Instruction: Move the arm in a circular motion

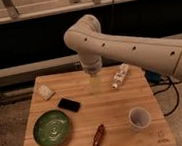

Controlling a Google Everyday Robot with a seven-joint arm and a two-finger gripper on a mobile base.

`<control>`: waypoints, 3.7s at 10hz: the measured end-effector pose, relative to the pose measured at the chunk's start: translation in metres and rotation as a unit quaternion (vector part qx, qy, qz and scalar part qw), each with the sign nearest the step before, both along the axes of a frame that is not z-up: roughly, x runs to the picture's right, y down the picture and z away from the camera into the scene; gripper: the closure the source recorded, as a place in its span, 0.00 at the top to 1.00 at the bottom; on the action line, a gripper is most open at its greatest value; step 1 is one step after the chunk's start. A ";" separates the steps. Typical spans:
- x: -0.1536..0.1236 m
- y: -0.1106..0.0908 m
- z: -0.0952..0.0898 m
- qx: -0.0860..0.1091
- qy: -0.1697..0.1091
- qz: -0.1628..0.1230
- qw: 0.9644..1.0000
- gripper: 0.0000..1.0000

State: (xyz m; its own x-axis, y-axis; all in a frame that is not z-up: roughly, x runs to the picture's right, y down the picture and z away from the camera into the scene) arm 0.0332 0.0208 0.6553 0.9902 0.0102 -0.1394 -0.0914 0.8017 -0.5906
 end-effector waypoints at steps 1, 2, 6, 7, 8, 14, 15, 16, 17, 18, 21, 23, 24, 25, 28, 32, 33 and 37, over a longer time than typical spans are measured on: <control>0.000 0.001 -0.001 0.000 0.000 0.004 1.000 0.80; 0.002 0.001 -0.002 0.001 0.003 0.007 1.000 0.80; -0.008 -0.002 -0.002 0.007 0.007 0.014 1.000 0.80; -0.004 -0.003 -0.003 0.008 0.011 0.017 1.000 0.80; -0.004 -0.002 -0.003 0.008 0.013 0.019 1.000 0.80; -0.002 -0.002 -0.003 0.015 0.026 0.038 0.999 0.80; 0.000 -0.003 -0.002 0.016 0.031 0.043 0.998 0.80; -0.002 -0.003 -0.002 0.016 0.032 0.047 0.998 0.80; -0.004 -0.004 -0.001 0.017 0.034 0.049 0.998 0.80; -0.005 -0.003 -0.001 0.017 0.037 0.052 0.998 0.80; -0.004 -0.003 -0.003 0.020 0.046 0.060 0.997 0.80; -0.004 -0.003 -0.002 0.021 0.054 0.069 0.996 0.80; -0.001 -0.003 -0.002 0.022 0.060 0.076 0.995 0.80; -0.002 -0.004 -0.001 0.023 0.063 0.081 0.994 0.80; -0.005 -0.004 -0.001 0.025 0.072 0.090 0.993 0.80; 0.001 -0.001 -0.002 0.026 0.090 0.108 0.990 0.80; 0.003 -0.001 -0.001 0.027 0.095 0.113 0.989 0.80; 0.010 0.000 -0.004 0.027 0.105 0.118 0.987 0.80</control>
